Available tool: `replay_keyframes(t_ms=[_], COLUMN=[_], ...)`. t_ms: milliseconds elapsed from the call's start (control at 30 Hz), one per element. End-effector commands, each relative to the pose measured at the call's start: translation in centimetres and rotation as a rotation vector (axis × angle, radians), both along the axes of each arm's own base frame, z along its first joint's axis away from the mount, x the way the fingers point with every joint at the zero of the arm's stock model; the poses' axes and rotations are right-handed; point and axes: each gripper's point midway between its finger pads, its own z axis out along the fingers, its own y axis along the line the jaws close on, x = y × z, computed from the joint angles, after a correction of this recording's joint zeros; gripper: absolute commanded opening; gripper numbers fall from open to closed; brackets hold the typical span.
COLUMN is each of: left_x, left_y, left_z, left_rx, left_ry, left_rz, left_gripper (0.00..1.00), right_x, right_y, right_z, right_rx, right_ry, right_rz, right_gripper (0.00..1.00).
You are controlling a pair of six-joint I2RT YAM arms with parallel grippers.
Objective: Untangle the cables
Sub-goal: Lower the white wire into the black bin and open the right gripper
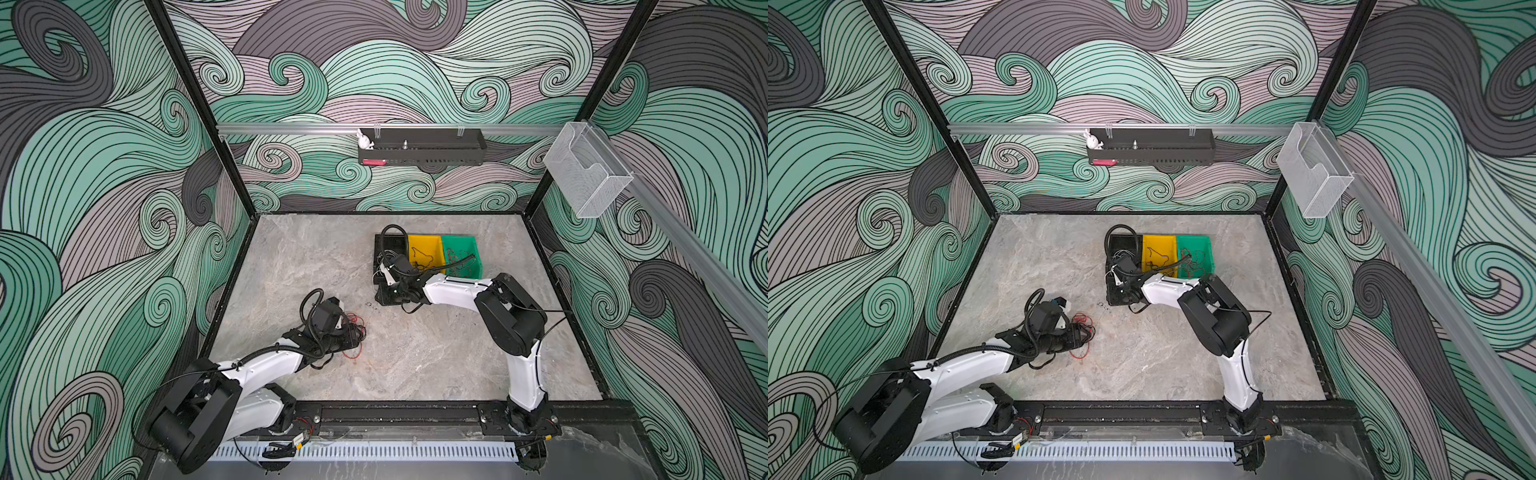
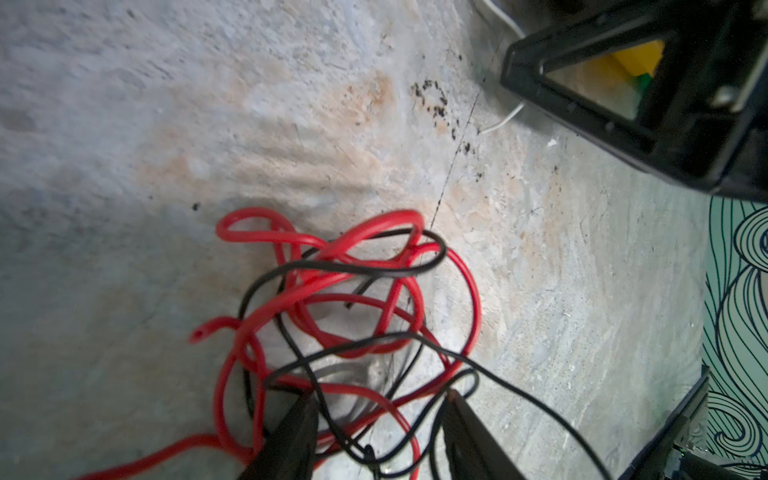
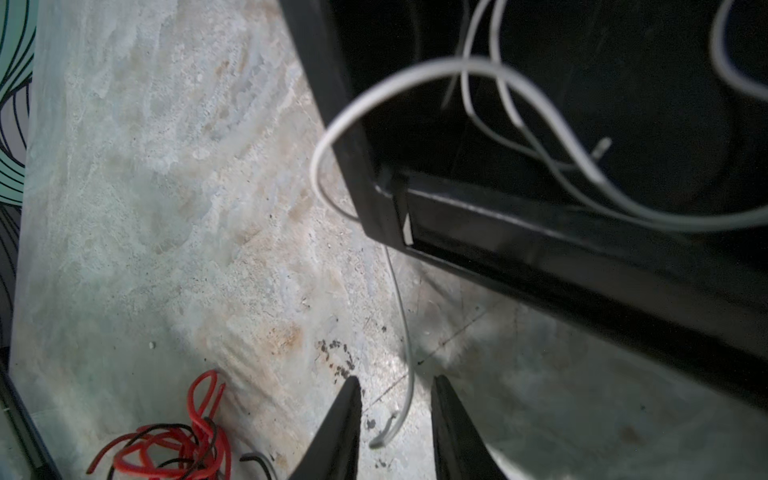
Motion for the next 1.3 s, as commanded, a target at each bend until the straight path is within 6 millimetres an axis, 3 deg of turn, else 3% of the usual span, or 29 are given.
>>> replay_keyframes(t_ms=[0, 200, 433, 667, 1000, 1267], left_x=[-0.8, -0.8, -0.9, -0.8, -0.7, -0.6], left_y=[0.7, 0.9, 0.9, 1.0, 1.0, 1.1], left_z=[-1.2, -1.3, -1.4, -1.5, -1.6, -1.4], left_rx=[0.04, 0.046, 0.049, 0.052, 0.056, 0.059], left_ry=[0.049, 0.048, 0.048, 0.046, 0.048, 0.044], left_rz=[0.012, 0.01, 0.009, 0.012, 0.01, 0.01], left_gripper=[0.52, 0.52, 0.52, 0.52, 0.52, 0.52], right_x=[0.3, 0.5, 1.5, 5.5, 11.2, 11.5], right_y=[1.1, 0.6, -0.5, -2.5, -3.8, -4.6], right_z=[0.1, 1.8, 6.5, 8.7, 7.3, 4.8], right_rx=[0.034, 0.017, 0.036, 0.024, -0.101, -0.203], right_ry=[0.007, -0.04, -0.132, -0.184, -0.207, -0.156], right_rz=[-0.002, 0.013, 0.022, -0.027, -0.075, -0.081], right_gripper=[0.21, 0.06, 0.04, 0.05, 0.05, 0.12])
